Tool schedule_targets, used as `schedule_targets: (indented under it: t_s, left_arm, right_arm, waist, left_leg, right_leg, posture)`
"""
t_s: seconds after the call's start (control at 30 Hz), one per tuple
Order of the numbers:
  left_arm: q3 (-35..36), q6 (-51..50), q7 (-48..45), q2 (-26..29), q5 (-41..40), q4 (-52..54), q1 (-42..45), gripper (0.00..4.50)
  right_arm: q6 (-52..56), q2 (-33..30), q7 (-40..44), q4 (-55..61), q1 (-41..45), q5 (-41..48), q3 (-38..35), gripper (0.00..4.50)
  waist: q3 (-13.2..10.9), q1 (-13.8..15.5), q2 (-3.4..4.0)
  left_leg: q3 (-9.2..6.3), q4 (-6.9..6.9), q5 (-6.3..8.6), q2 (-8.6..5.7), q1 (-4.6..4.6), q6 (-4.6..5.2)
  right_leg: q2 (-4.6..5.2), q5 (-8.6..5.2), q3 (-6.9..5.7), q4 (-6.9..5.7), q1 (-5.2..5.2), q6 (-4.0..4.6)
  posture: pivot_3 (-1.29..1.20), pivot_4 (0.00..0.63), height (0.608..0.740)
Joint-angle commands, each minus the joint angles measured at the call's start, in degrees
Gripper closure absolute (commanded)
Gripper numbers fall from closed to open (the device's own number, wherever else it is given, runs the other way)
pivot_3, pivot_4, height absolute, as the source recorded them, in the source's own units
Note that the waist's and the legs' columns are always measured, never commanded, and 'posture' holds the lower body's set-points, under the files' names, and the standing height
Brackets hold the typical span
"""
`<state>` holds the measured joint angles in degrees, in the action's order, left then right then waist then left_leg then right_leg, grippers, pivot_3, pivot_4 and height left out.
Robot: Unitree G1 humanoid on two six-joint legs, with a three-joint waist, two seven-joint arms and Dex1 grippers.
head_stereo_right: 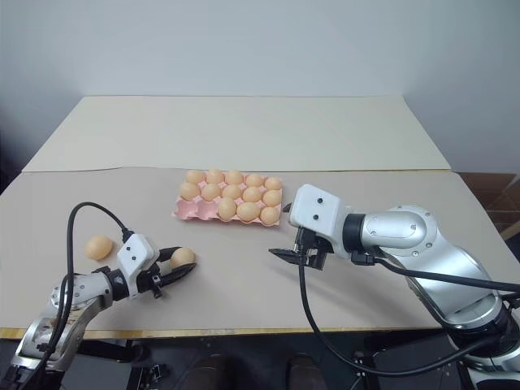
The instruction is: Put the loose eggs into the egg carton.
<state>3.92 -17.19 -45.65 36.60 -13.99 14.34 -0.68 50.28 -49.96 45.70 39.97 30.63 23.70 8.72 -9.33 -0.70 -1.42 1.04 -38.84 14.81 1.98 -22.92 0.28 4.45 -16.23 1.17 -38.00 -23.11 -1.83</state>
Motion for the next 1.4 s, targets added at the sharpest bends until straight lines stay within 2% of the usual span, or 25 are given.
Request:
schedule_targets:
  t_s: [0.03,0.2,0.3,0.6,0.93,0.97,1.1,1.4]
  left_arm:
    - [2.27,0.61,1.08,-0.44,-1.39,0.45,1.01,2.51]
    - [7.37,-1.42,-0.03,-2.06,-10.28,2.33,4.7,2.51]
    - [8.01,-1.91,-0.9,-2.07,-12.62,1.0,8.61,2.51]
    - [0.26,6.29,1.51,-6.31,-3.05,-15.67,24.5,2.51]
    - [-1.29,16.25,1.8,-10.14,0.91,-28.63,31.5,2.51]
    - [-1.26,16.92,1.96,-10.35,1.16,-29.37,31.8,1.81]
    - [-1.04,19.45,1.9,-11.11,1.14,-30.66,32.44,0.69]
    - [0.85,19.44,1.43,-10.15,-0.21,-27.85,30.84,0.69]
  right_arm:
    - [-0.76,0.49,-0.82,0.61,0.89,-0.72,-0.11,0.0]
    - [-1.06,0.92,-1.35,0.28,1.27,-1.23,0.16,0.0]
    - [-1.2,1.46,-1.72,-0.1,1.8,-1.68,0.43,0.0]
    - [-0.73,2.38,-2.91,0.53,2.73,-2.85,0.93,0.0]
    - [0.87,1.05,-3.75,2.92,1.9,-2.23,-1.03,0.0]
    - [0.95,1.02,-3.83,2.99,1.86,-2.23,-1.13,0.0]
    - [1.15,0.53,-3.93,3.24,1.44,-2.16,-1.49,0.0]
    - [0.77,0.23,-3.85,3.18,1.07,-2.34,-1.42,0.0]
  waist:
    - [0.0,0.0,0.0]
    - [0.0,0.01,0.0]
    - [0.0,0.09,0.0]
    - [0.0,0.28,0.0]
    - [0.0,0.15,0.0]
    - [0.0,0.16,-0.01]
    - [0.0,0.15,0.0]
    - [0.0,0.07,0.0]
  left_leg:
    - [0.0,0.0,0.0,0.0,0.0,0.0]
    - [-0.02,-0.01,0.0,0.0,-0.04,0.0]
    - [-0.07,-0.06,0.0,-0.01,-0.07,0.0]
    - [-0.09,-0.11,-0.01,-0.09,-0.15,0.01]
    - [-0.15,-0.16,-0.01,-0.08,-0.27,0.01]
    - [-0.15,-0.17,-0.01,-0.08,-0.27,0.01]
    - [-0.17,-0.16,-0.01,-0.08,-0.27,0.01]
    - [-0.18,-0.17,-0.01,-0.08,-0.26,0.01]
  right_leg:
    - [0.0,0.0,0.0,-0.01,0.0,0.0]
    - [0.01,0.0,-0.02,0.01,-0.02,0.0]
    - [0.01,0.0,-0.07,0.0,-0.01,0.0]
    - [0.0,0.02,-0.12,0.01,-0.01,-0.03]
    - [0.0,0.02,-0.18,0.01,-0.08,-0.04]
    - [0.0,0.02,-0.18,0.0,-0.07,-0.04]
    - [-0.01,0.02,-0.2,0.01,-0.07,-0.04]
    - [-0.01,0.02,-0.2,-0.02,-0.08,-0.04]
  posture:
    - [0.0,0.15,0.74]
    - [0.0,0.15,0.74]
    - [0.0,0.15,0.74]
    - [0.0,0.15,0.74]
    - [0.0,0.15,0.74]
    - [0.0,0.15,0.74]
    - [0.0,0.15,0.74]
    - [0.0,0.15,0.74]
